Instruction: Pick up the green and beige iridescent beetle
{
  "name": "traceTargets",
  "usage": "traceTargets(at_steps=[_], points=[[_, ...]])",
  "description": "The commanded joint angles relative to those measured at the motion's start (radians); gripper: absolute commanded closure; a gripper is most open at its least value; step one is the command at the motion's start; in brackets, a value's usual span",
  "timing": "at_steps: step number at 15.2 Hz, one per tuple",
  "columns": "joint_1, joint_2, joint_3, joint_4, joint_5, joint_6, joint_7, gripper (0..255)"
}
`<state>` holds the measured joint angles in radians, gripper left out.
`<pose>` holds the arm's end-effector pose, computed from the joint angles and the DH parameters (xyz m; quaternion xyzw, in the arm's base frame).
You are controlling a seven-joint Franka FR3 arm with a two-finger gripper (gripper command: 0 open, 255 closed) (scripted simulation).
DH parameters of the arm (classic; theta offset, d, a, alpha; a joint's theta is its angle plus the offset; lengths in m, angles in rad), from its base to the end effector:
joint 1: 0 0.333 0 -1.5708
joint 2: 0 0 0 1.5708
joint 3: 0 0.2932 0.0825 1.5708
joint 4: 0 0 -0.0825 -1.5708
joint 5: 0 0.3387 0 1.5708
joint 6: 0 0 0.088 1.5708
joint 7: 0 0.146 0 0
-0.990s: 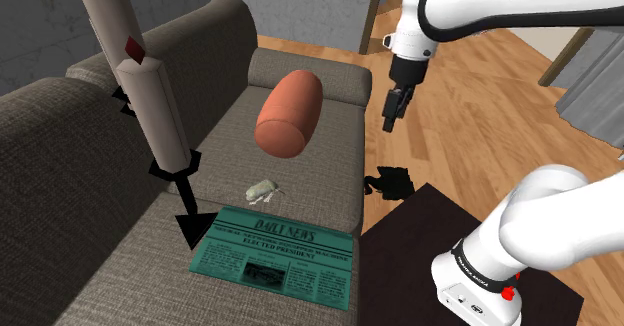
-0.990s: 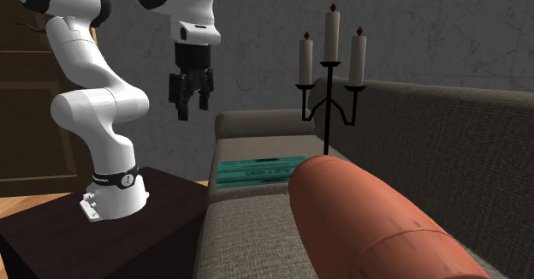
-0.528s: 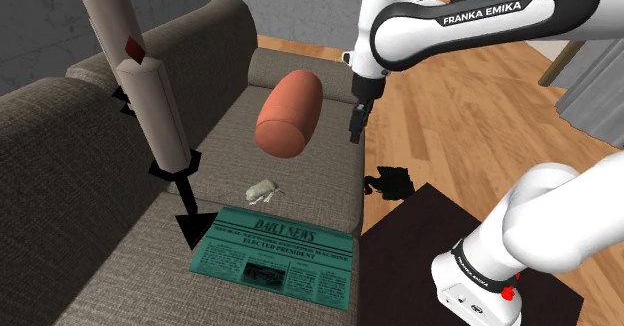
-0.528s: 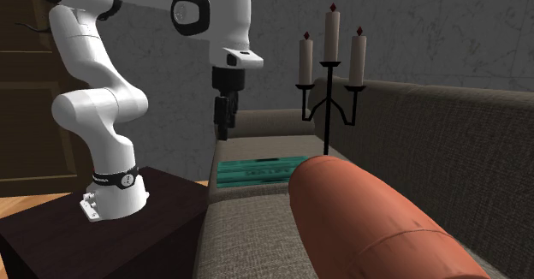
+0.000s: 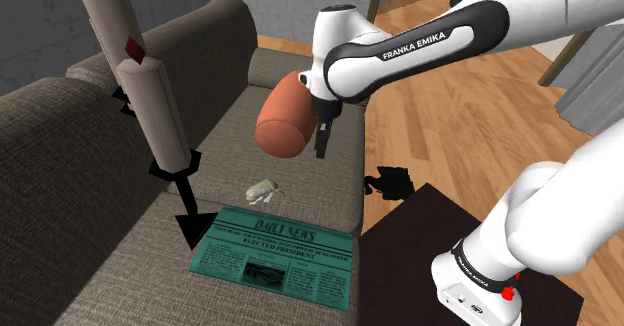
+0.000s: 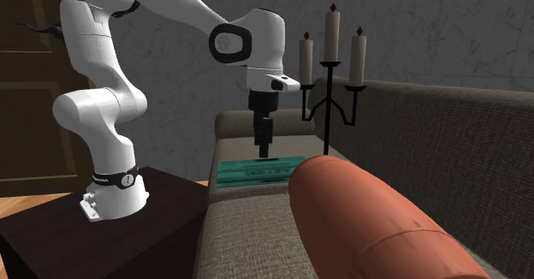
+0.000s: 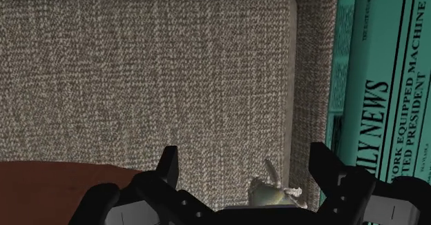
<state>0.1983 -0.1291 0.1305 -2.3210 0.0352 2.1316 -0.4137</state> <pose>0.4219 0.1466 0.3528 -0.9352 -0.3527 0.0303 0.0075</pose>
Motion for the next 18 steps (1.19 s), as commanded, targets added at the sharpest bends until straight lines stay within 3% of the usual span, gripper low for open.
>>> traceTargets(at_steps=[1,15,18], points=[[0.017,0.064,0.019,0.030,-0.016,0.046,-0.012,0],[0.157,0.493,0.102,0.309,-0.224,0.245,-0.049,0],[0.163,0.517,0.098,0.310,-0.235,0.268,-0.044,0]])
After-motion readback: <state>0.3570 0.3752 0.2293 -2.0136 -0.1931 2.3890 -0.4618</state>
